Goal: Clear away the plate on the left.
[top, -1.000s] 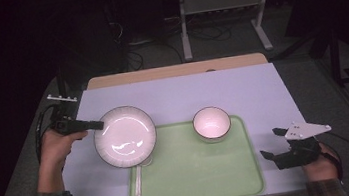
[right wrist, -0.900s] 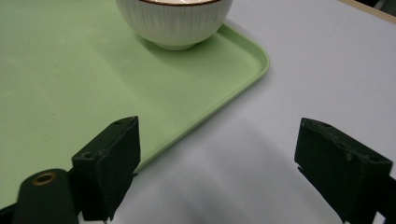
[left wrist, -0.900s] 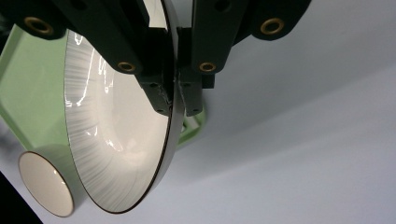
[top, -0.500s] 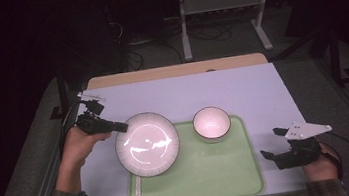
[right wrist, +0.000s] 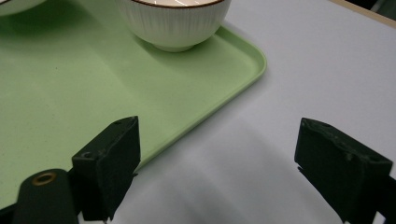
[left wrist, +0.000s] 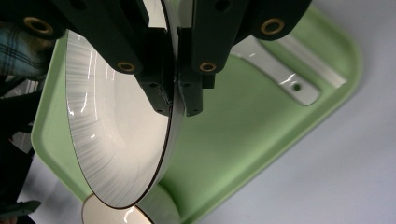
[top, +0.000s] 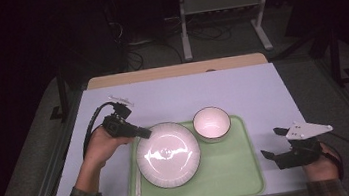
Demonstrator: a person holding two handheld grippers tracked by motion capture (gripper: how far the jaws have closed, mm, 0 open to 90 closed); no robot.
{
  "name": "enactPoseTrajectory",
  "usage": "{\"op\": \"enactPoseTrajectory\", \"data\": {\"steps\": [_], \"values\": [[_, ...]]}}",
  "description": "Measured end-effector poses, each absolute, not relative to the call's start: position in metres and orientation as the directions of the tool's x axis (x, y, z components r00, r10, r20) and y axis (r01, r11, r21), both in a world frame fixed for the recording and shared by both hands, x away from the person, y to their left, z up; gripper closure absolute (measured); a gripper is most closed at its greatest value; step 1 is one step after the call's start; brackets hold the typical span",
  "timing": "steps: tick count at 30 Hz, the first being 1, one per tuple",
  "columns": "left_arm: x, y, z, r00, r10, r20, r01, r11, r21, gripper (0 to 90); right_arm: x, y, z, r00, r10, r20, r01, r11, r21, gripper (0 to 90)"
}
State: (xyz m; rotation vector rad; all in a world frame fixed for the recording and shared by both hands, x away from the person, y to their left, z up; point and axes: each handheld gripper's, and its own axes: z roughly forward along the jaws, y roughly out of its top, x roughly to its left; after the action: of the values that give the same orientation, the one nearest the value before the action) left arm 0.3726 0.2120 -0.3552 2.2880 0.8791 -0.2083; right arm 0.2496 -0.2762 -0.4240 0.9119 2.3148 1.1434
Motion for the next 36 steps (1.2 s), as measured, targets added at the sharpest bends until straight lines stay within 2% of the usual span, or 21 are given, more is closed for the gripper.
{"op": "enactPoseTrajectory", "data": {"steps": [11,20,27,36], "values": [[0.367,0.183,-0.369,0.785,0.492,-0.378,0.619,-0.595,0.513,85.6,0.249,-0.276,-0.424,-0.706,0.705,-0.065,0.376,0.452,0.809,13.4],[0.366,0.176,-0.383,0.78,0.47,-0.412,0.625,-0.606,0.492,85.6,0.249,-0.277,-0.424,-0.705,0.706,-0.065,0.377,0.45,0.81,13.4],[0.366,0.172,-0.39,0.799,0.481,-0.36,0.601,-0.625,0.498,86.7,0.249,-0.275,-0.424,-0.709,0.702,-0.069,0.375,0.459,0.805,13.4],[0.37,0.172,-0.4,0.799,0.488,-0.351,0.601,-0.628,0.494,86.0,0.249,-0.274,-0.425,-0.713,0.697,-0.074,0.374,0.467,0.801,13.4]]}}
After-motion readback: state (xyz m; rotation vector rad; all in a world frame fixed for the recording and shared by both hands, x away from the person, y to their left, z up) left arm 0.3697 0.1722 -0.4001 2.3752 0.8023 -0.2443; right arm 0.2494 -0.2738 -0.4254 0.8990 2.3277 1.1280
